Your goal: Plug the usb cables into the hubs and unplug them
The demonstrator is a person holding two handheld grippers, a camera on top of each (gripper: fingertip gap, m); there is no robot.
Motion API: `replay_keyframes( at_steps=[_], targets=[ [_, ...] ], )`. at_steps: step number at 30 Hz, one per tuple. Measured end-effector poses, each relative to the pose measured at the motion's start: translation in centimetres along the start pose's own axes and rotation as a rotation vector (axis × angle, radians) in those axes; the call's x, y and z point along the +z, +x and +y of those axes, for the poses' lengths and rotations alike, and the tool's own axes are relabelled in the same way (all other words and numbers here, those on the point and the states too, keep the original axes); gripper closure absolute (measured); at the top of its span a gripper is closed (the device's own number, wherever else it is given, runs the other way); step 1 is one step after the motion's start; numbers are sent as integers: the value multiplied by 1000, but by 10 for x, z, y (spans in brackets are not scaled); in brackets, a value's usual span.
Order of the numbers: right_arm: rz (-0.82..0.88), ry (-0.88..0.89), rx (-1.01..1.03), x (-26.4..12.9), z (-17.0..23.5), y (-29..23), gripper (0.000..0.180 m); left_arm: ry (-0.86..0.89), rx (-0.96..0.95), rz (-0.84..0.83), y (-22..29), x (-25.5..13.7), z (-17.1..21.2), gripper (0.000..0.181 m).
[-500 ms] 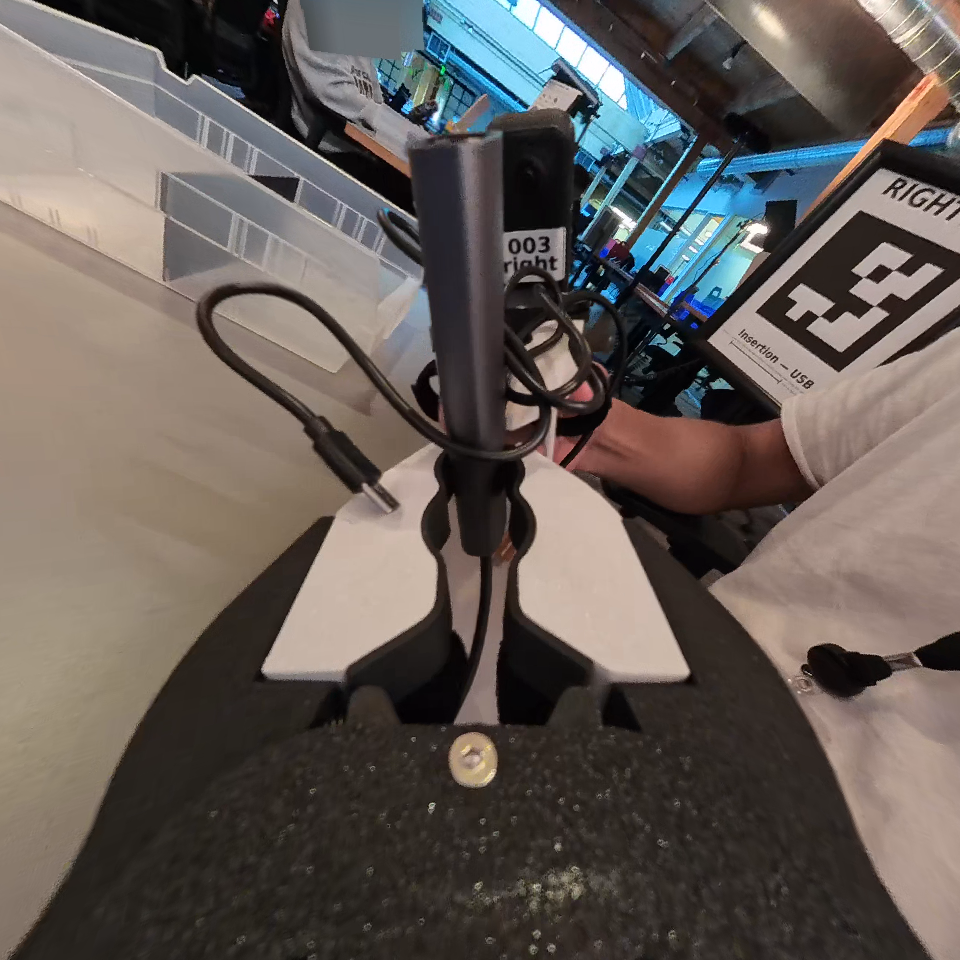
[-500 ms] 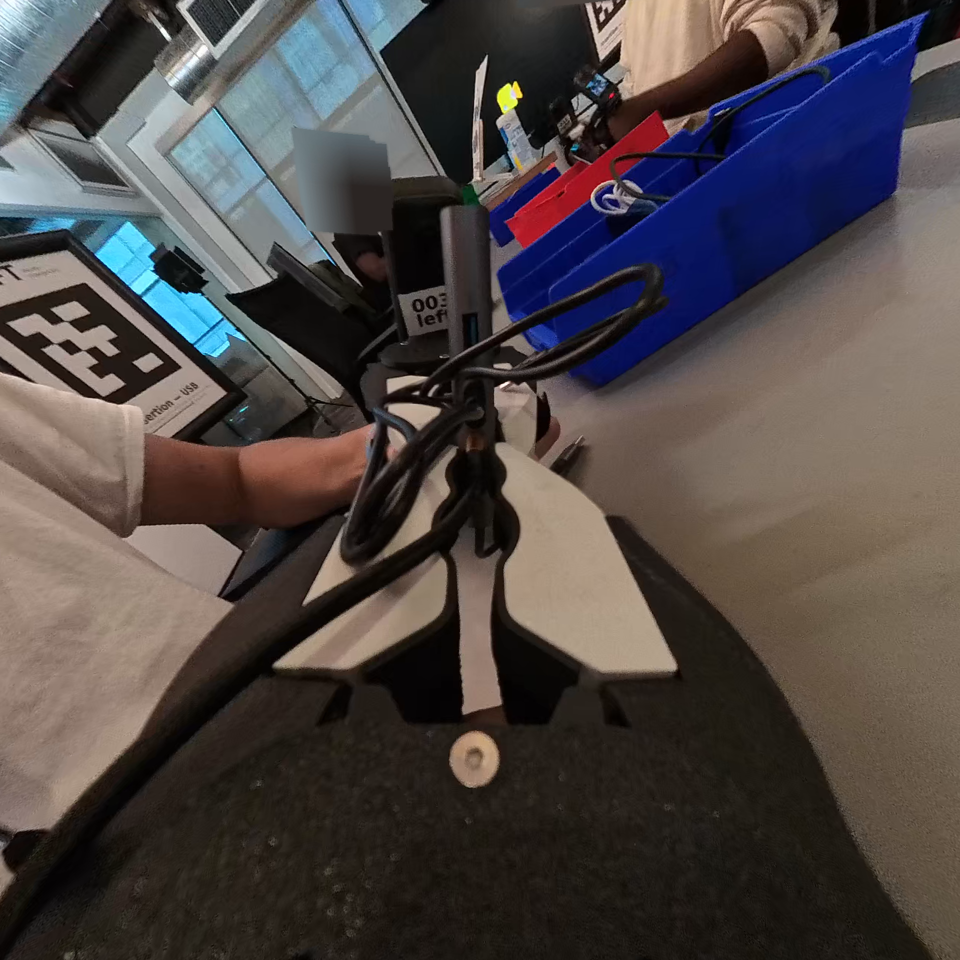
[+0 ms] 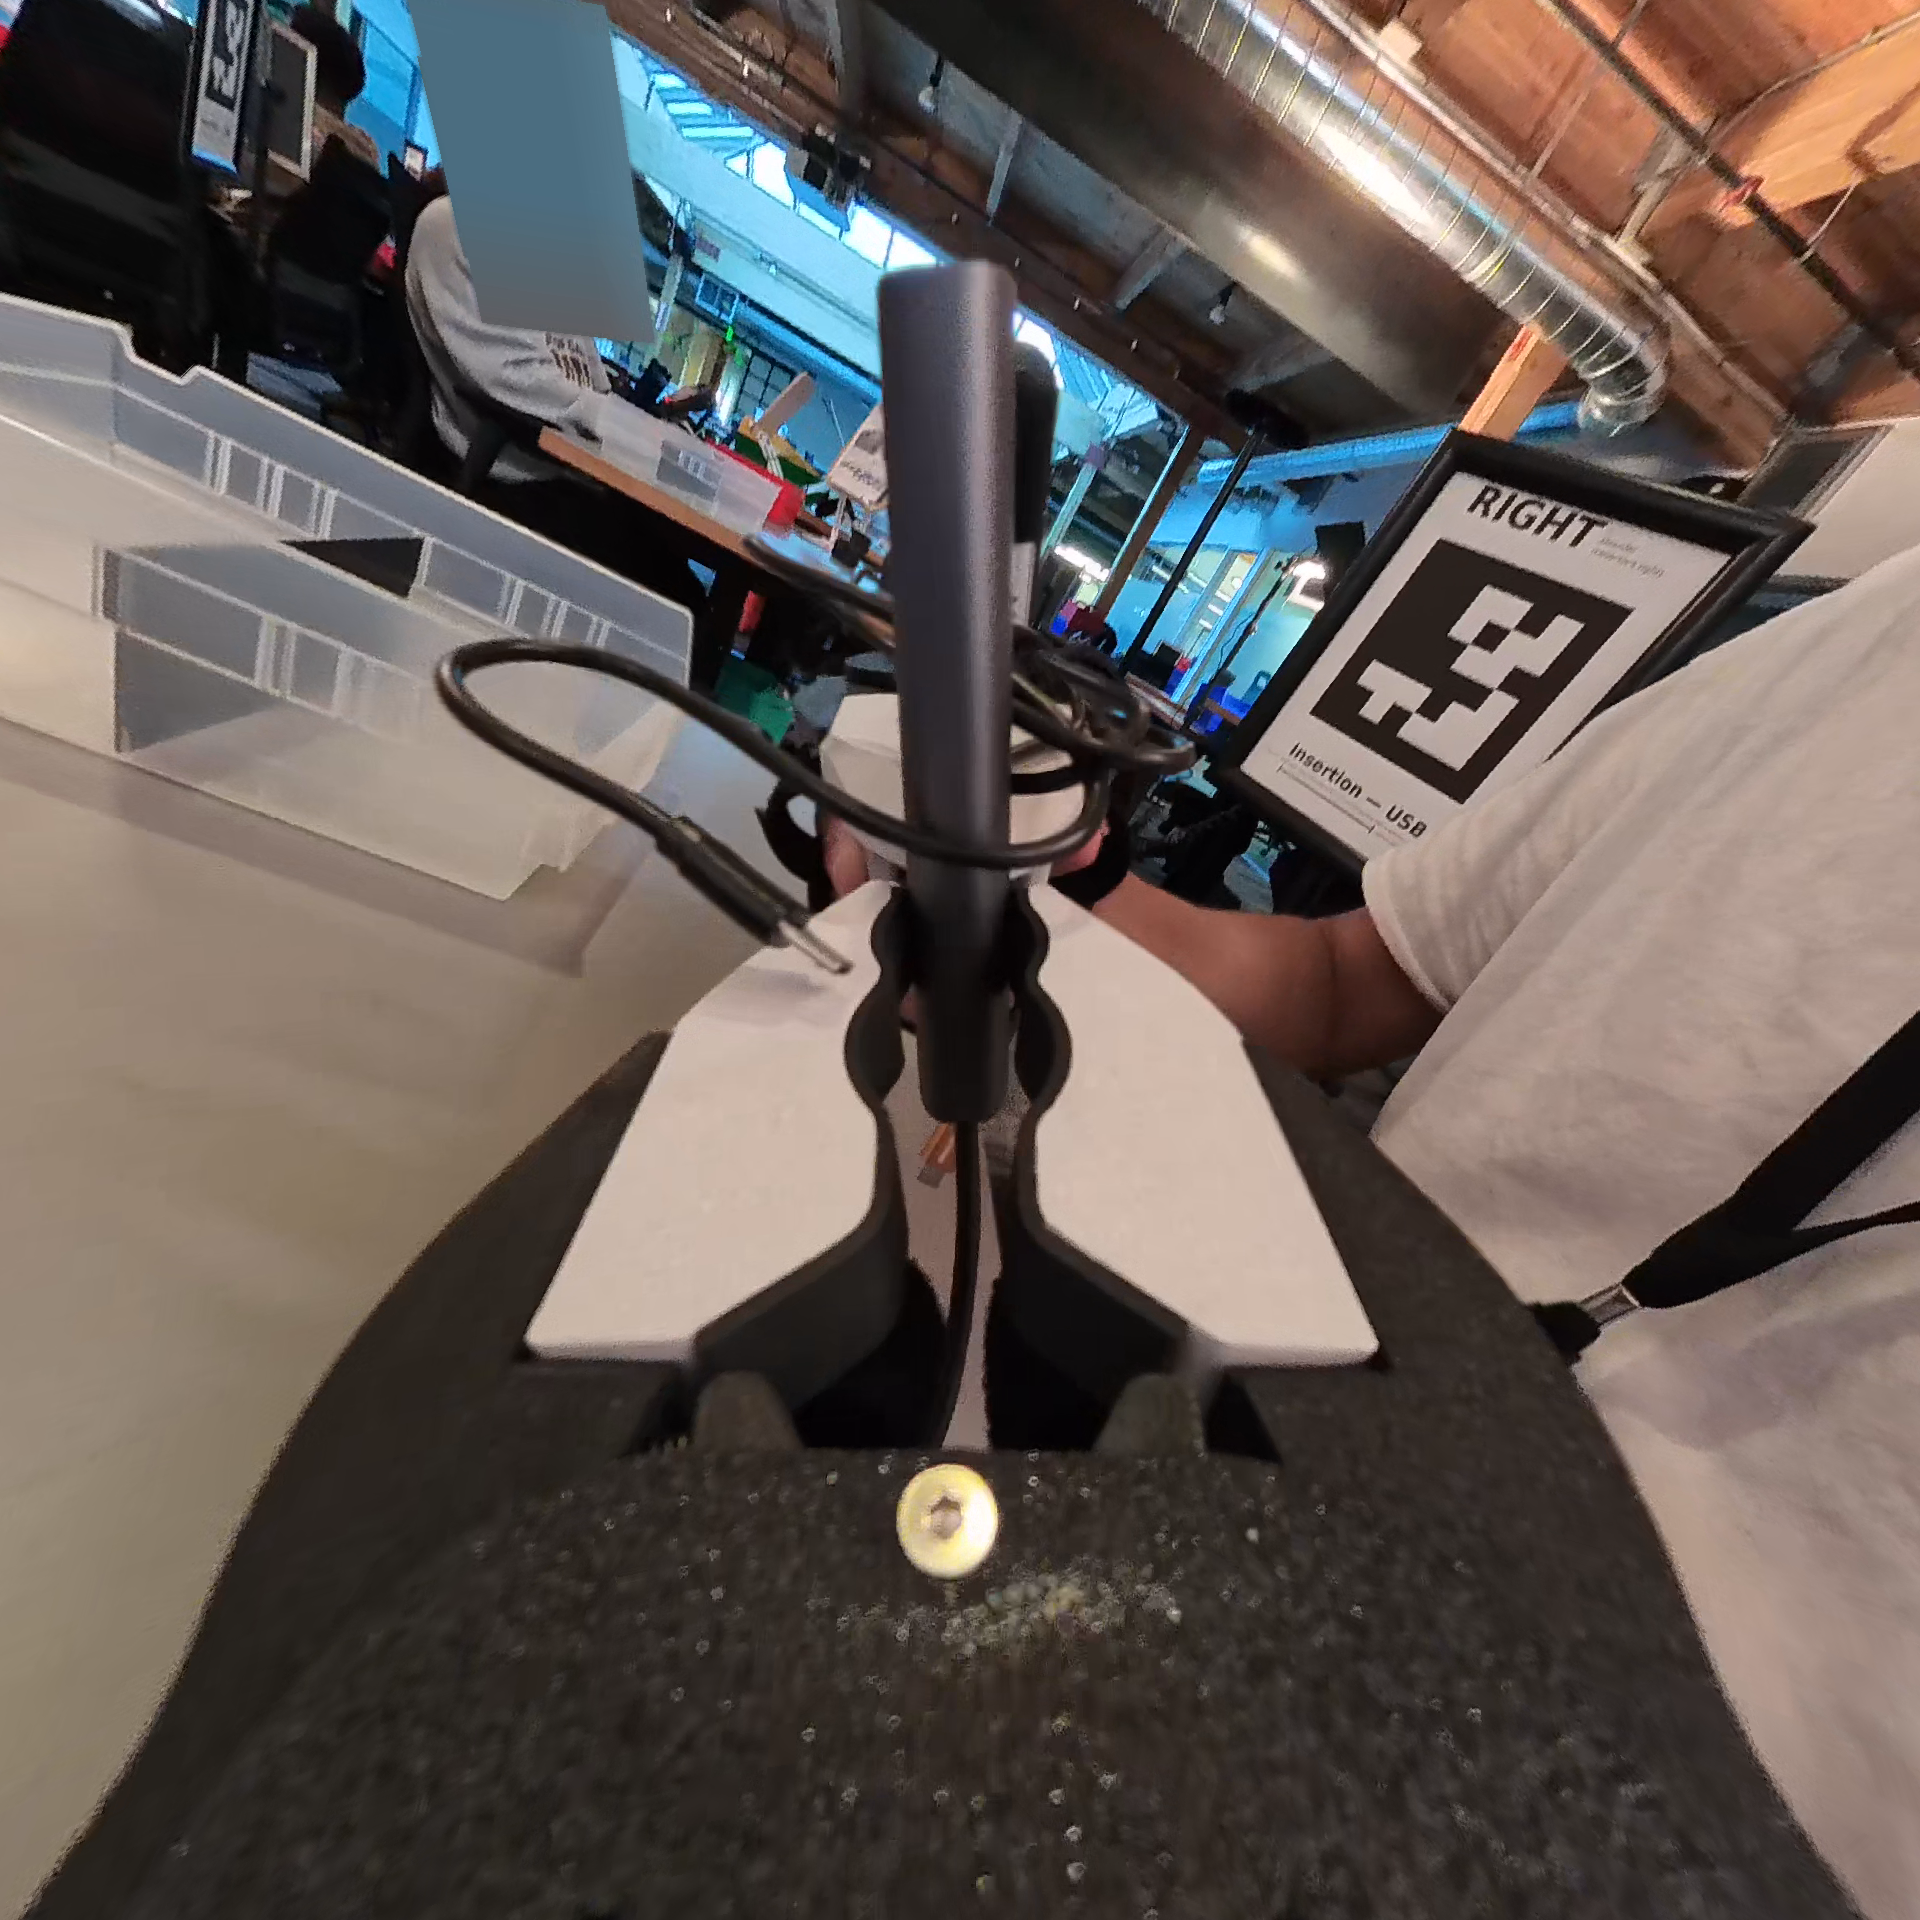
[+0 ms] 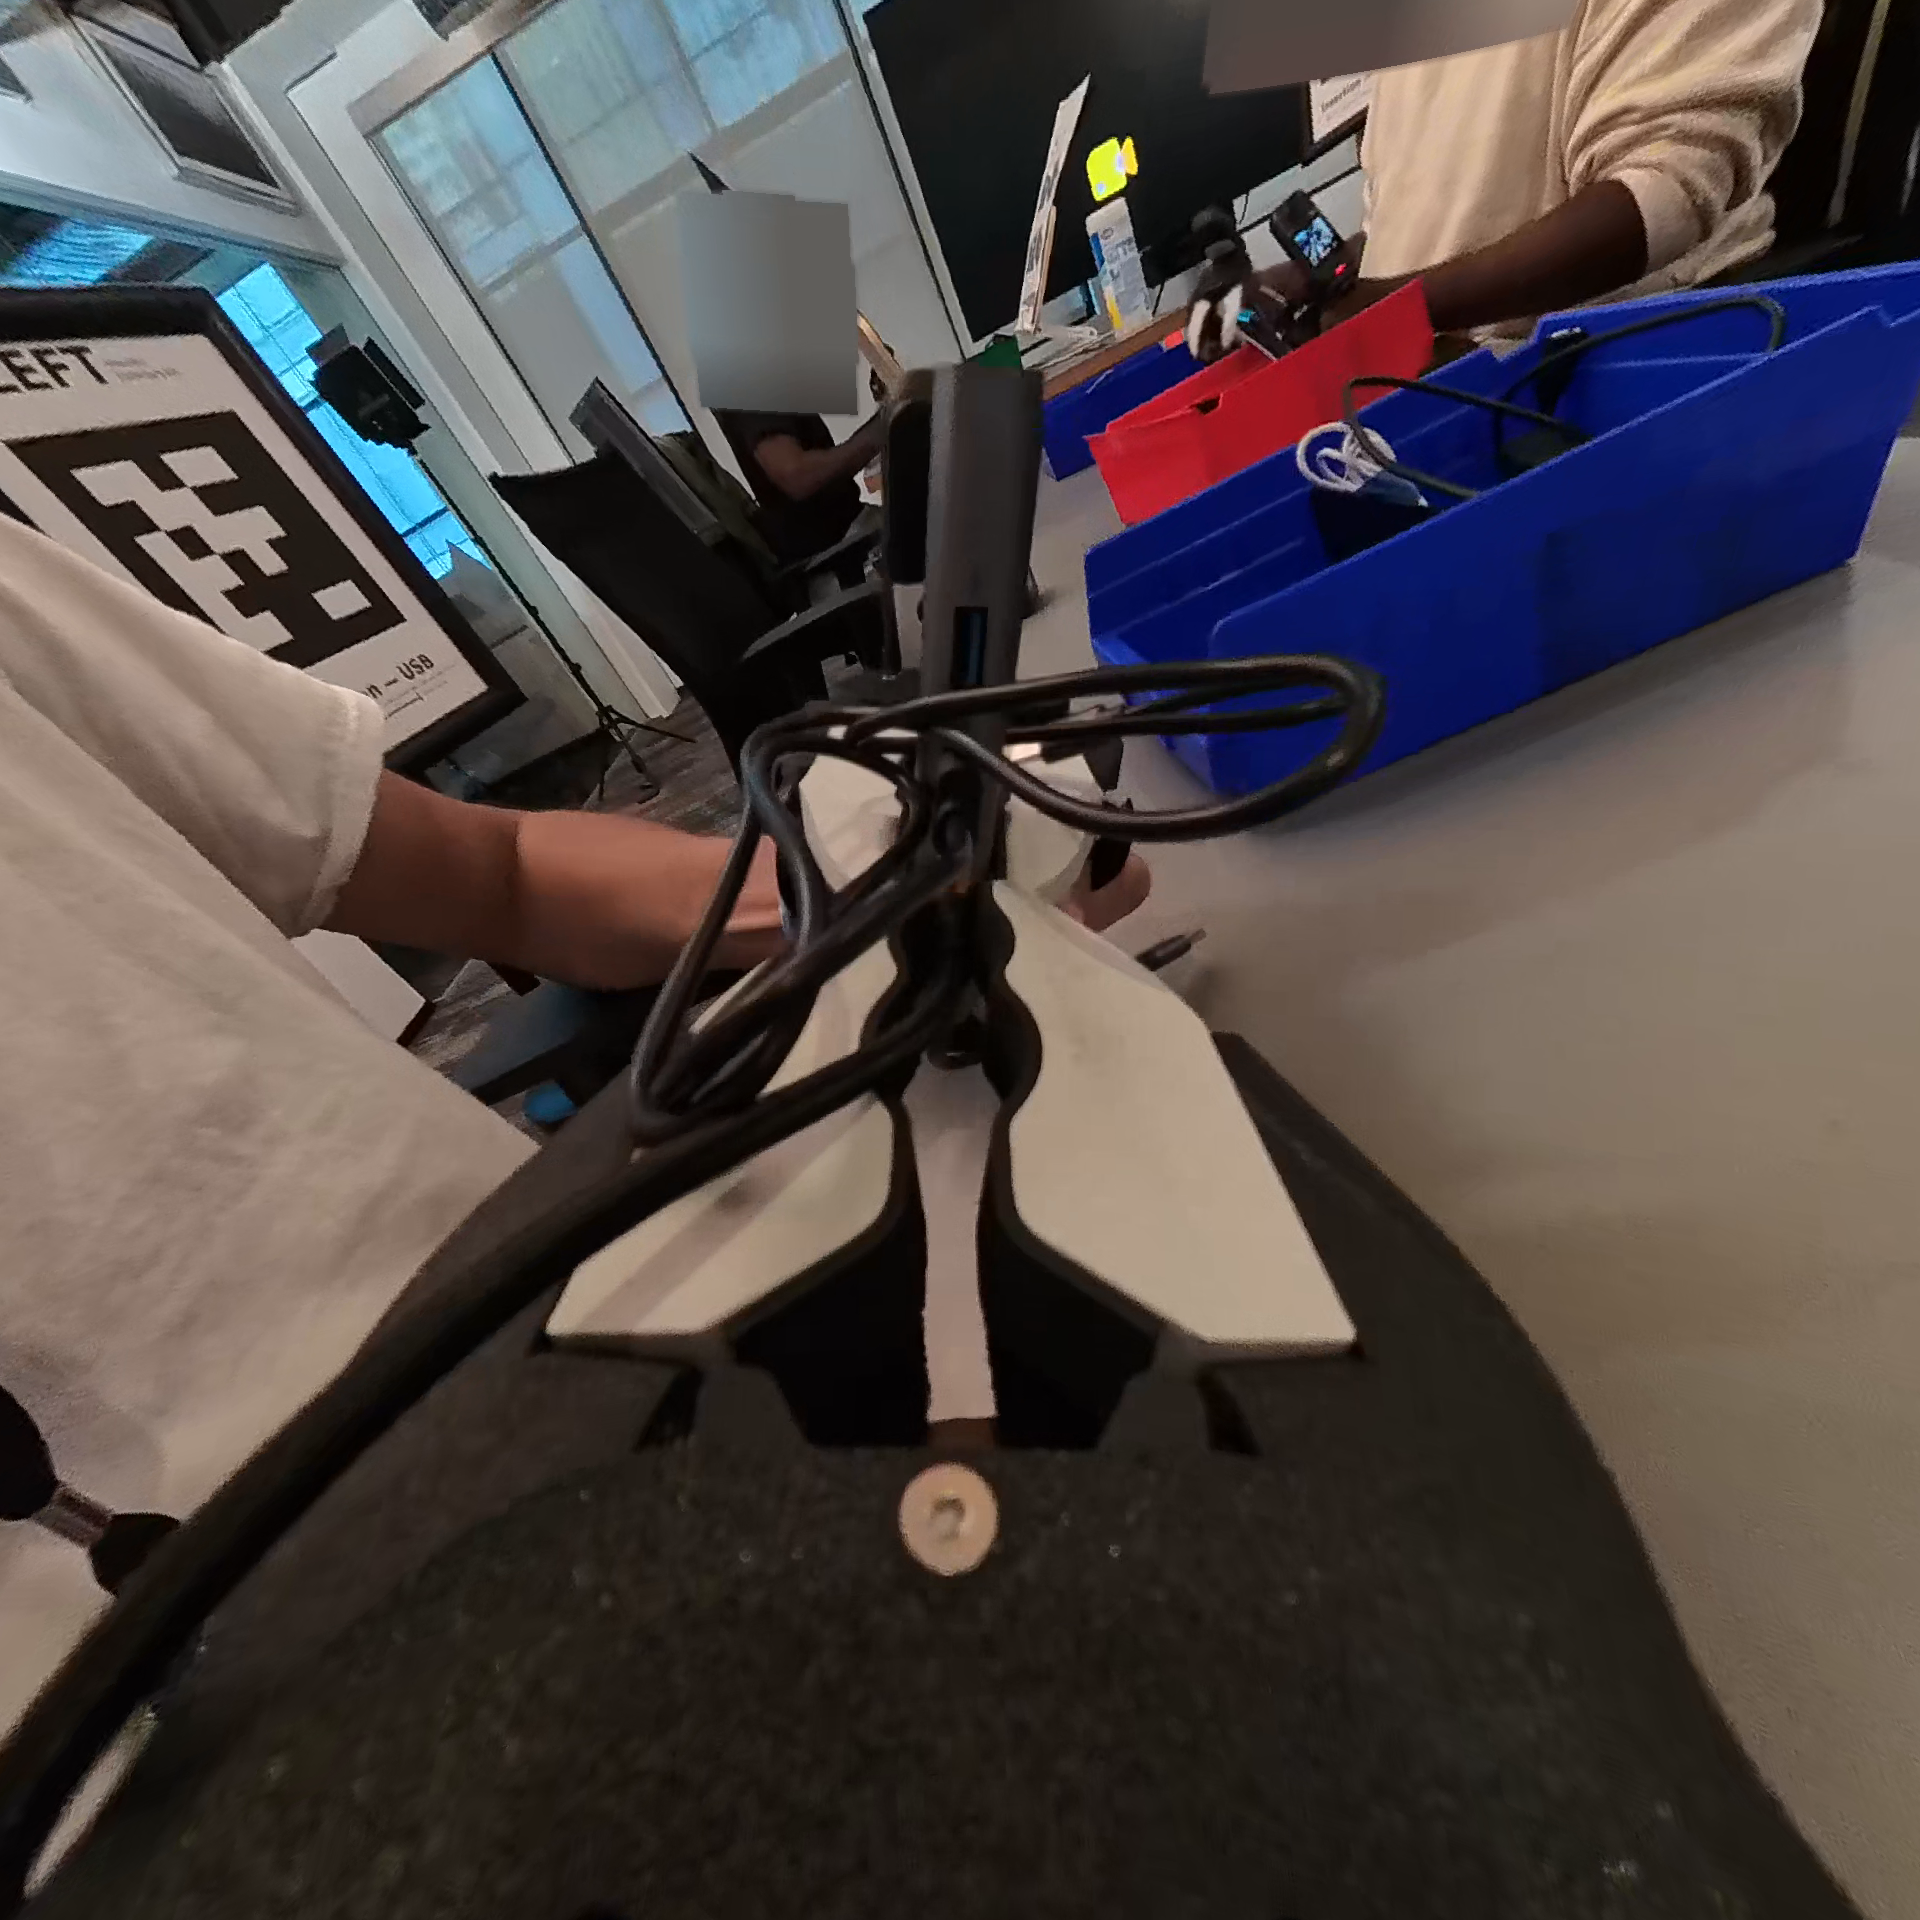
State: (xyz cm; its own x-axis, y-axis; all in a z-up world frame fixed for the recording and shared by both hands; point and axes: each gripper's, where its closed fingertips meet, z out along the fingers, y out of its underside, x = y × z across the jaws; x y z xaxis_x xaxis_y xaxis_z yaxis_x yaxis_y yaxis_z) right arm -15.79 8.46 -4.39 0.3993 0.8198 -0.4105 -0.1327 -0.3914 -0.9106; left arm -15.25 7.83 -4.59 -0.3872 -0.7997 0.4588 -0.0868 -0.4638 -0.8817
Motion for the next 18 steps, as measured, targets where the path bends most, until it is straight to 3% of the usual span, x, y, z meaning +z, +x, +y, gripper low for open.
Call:
replay_keyframes(
  at_steps=[3, 4, 6, 7, 9, 11, 14, 18],
  targets=[
    [-12, 26, 8, -3, -5, -4, 173, 40, 17, 5, 4, 1, -7, 163],
    [-10, 96, 38, -11, -15, -2, 173, 145, -6, 17, 4, -11, -23, 164],
    [69, 316, 98, -69, -52, 24, 173, 326, -34, -44, -15, -60, -58, 164],
    [150, 300, 3, -84, -58, 29, 173, 296, -12, -94, -24, -65, -56, 163],
    [182, 117, -167, -65, -58, 7, 172, 212, 29, -79, -17, -46, -45, 163],
    [386, 1, -274, -75, -71, 23, 173, 137, 84, -76, -10, -31, -40, 163],
    [708, 38, -206, -147, -117, 78, 173, 115, 26, -98, -19, -31, -31, 164],
    [1192, -303, -334, -227, -131, 156, 173, 68, 1, -127, -25, -26, -17, 164]
  ],
)
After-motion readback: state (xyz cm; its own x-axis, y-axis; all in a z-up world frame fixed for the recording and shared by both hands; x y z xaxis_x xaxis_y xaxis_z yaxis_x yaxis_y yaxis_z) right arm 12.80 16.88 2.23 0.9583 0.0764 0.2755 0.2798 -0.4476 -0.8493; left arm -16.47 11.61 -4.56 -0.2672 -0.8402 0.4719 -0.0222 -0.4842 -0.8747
